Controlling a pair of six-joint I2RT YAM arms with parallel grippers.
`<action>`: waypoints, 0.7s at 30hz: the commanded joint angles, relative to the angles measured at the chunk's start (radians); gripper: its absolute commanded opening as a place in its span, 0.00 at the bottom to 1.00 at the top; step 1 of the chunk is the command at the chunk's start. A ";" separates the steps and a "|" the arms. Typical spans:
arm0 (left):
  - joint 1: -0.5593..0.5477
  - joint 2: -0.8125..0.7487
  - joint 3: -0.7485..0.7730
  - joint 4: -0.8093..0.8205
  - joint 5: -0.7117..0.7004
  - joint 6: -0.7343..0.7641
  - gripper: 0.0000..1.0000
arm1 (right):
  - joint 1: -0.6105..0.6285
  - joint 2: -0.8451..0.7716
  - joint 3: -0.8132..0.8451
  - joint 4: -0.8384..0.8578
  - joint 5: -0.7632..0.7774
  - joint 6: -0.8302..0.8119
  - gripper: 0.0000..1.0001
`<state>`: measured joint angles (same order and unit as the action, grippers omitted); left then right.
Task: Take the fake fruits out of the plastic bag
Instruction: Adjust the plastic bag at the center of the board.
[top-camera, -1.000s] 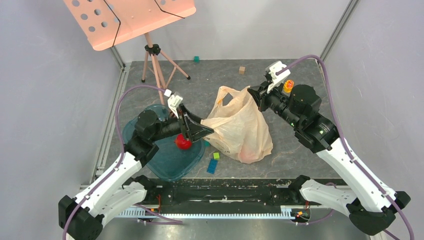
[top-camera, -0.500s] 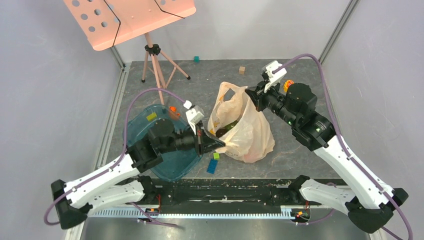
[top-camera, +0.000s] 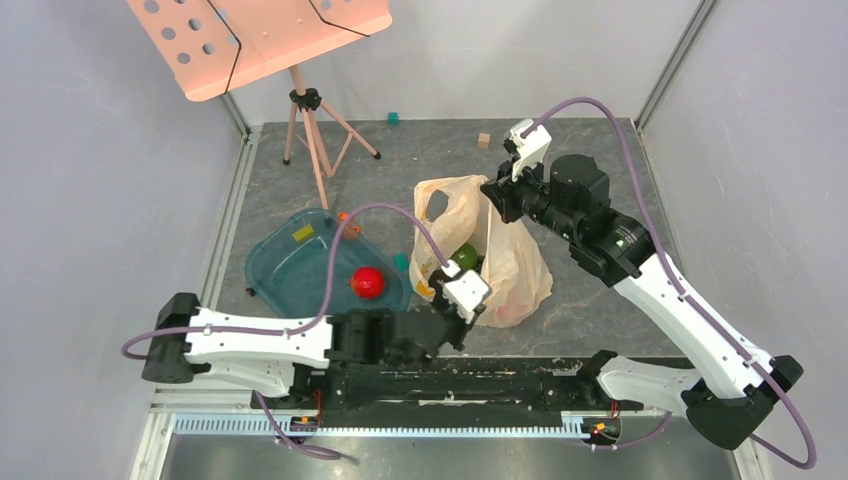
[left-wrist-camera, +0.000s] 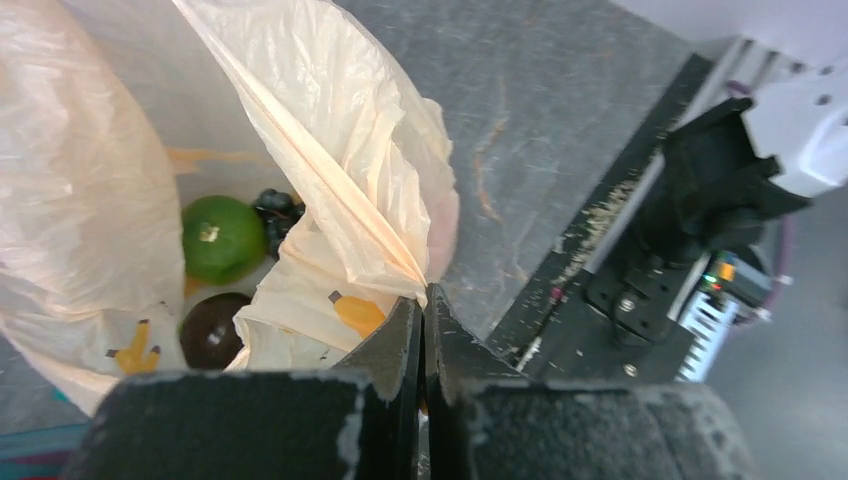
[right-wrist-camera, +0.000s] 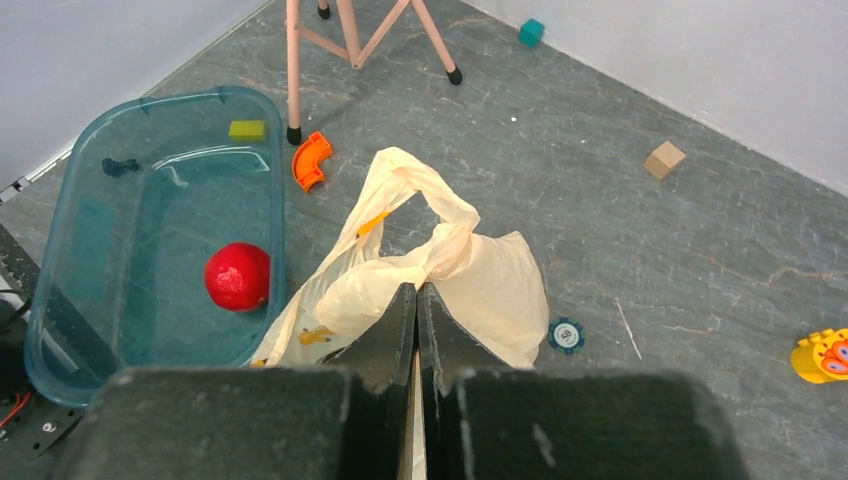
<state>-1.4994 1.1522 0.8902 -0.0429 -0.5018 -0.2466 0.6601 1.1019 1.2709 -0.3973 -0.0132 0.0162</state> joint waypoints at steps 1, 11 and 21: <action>-0.103 0.125 0.093 0.031 -0.375 0.098 0.02 | -0.005 0.011 0.081 0.031 0.032 0.019 0.00; -0.142 0.462 0.122 0.364 -0.502 0.226 0.02 | -0.005 0.021 0.158 -0.032 -0.034 0.020 0.00; -0.140 0.734 0.259 0.419 -0.487 0.301 0.02 | -0.006 0.017 0.184 -0.049 -0.157 0.047 0.00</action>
<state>-1.6123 1.7943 1.0897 0.3523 -1.0470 0.0177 0.6590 1.1290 1.3640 -0.6060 -0.1196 0.0452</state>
